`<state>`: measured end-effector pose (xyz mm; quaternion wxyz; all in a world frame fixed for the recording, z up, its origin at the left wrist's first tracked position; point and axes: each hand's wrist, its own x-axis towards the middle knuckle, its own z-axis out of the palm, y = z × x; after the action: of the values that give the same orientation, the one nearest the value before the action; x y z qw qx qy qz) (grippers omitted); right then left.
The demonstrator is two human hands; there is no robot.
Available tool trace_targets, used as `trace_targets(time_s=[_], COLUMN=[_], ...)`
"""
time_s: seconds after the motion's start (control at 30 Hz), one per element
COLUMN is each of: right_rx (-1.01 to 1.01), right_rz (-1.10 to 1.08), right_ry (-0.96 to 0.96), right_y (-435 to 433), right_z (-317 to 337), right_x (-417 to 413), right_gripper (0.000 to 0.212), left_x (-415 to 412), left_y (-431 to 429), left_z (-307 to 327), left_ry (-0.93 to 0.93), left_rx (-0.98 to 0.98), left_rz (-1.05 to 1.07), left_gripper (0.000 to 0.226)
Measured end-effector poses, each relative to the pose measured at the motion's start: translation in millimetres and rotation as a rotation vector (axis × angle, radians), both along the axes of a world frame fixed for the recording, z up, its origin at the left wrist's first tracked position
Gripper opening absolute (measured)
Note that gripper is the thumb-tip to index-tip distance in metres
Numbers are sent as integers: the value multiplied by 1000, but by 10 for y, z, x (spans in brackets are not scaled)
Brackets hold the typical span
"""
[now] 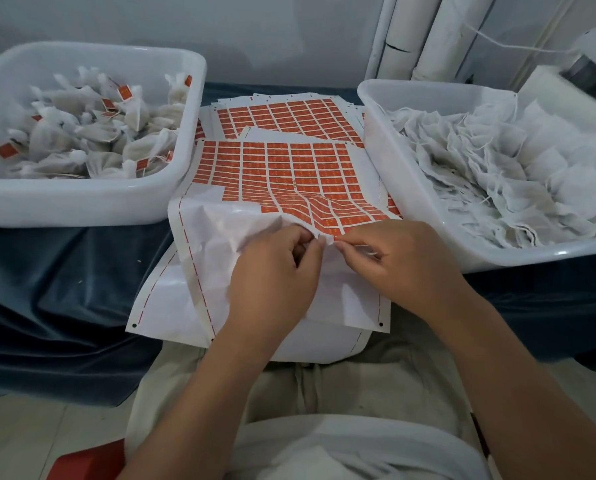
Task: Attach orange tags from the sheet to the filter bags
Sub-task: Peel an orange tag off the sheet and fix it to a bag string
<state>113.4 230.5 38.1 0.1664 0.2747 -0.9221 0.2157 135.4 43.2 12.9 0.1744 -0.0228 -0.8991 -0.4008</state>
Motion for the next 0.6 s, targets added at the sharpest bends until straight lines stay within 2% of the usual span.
trace_targets(time_s=[0.07,0.13,0.33,0.5,0.6], right_rx=[-19,-39,-27,-25,-4], right_rz=[-5,-19,-56,-46,-85], right_ry=[-23,-46,-73,-86,-128], right_y=[-4,-4,-1,-18,-34], right_z=[8,4,6,50,75], right_x=[-1,-1,2,27,28], right_gripper=[9,13,21,13,18], left_x=[14,28,42,33,23], left_y=[2,13,19,26,22], left_z=[3,15,41,3,-5], left_ry=[52,83,47,103,129], left_rx=[-40,-81,-84,-134,-191], left_rz=[-9,-18,-38,-28,-47], left_gripper=[20,21,26,20,20])
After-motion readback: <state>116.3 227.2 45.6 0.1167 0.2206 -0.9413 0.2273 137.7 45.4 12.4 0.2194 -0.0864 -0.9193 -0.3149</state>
